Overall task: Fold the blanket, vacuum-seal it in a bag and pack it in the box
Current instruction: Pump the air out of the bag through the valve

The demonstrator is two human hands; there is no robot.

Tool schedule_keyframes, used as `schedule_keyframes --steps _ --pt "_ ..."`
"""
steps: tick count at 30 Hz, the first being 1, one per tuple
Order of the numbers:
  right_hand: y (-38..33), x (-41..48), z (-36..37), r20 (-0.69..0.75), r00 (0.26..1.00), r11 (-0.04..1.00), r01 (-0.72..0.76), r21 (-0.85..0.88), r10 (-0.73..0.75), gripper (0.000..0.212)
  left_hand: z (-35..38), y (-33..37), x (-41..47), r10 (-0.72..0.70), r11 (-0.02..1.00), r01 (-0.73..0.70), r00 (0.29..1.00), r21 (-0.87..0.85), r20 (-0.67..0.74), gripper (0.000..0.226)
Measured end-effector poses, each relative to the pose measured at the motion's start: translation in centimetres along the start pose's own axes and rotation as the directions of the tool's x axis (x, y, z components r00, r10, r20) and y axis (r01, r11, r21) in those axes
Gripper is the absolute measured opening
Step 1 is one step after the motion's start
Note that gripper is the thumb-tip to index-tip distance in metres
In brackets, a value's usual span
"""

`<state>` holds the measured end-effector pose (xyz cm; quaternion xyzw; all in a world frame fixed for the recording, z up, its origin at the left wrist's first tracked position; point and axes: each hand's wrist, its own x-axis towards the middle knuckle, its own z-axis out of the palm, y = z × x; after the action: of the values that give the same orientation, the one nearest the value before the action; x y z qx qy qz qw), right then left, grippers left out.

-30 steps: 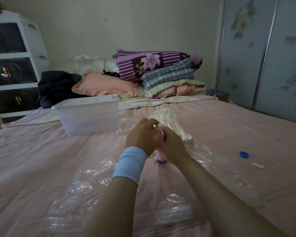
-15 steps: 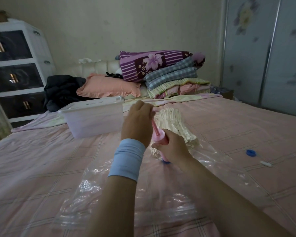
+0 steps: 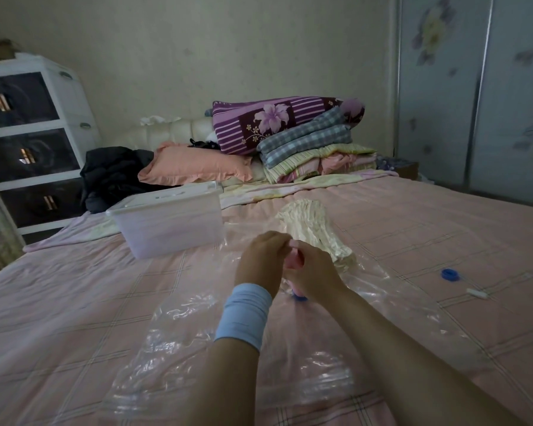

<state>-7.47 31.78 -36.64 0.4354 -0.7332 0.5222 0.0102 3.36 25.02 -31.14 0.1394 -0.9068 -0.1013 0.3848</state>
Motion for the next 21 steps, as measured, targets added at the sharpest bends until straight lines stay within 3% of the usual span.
schedule_keyframes --steps 3,5,8,12,15,18,21 --pt "-0.1 -0.3 0.1 -0.011 1.0 0.999 0.021 0.037 -0.02 0.058 -0.7 -0.5 0.5 -0.009 0.997 0.006 0.999 0.081 0.04 0.018" --pt "-0.2 -0.1 0.1 -0.002 1.0 1.0 0.014 0.021 -0.014 0.054 -1.7 -0.1 0.9 0.026 0.994 -0.026 1.0 0.106 0.001 0.015" --pt "-0.4 0.1 -0.1 0.004 1.0 0.999 -0.023 0.029 0.023 0.055 -4.0 1.1 1.5 0.104 0.991 -0.087 0.98 0.102 -0.171 0.017" --pt "-0.4 0.1 -0.2 0.016 0.999 0.999 -0.032 0.041 0.031 0.055 -7.5 2.0 2.8 0.169 0.985 -0.135 0.87 0.106 -0.463 0.026" --pt "-0.2 0.1 -0.1 0.028 0.999 0.998 -0.046 0.038 0.045 0.055 -6.9 2.8 2.7 0.152 0.988 -0.124 0.813 0.088 -0.563 0.022" --pt "-0.1 -0.2 0.1 0.023 0.999 0.998 -0.051 0.045 0.05 0.055 -3.8 2.6 1.9 0.117 0.992 -0.121 0.865 0.025 -0.489 0.022" --pt "0.1 -0.2 0.2 -0.004 0.999 0.999 -0.041 0.032 0.041 0.047 -0.5 1.1 0.2 -0.019 0.999 0.014 0.988 -0.034 -0.154 0.017"
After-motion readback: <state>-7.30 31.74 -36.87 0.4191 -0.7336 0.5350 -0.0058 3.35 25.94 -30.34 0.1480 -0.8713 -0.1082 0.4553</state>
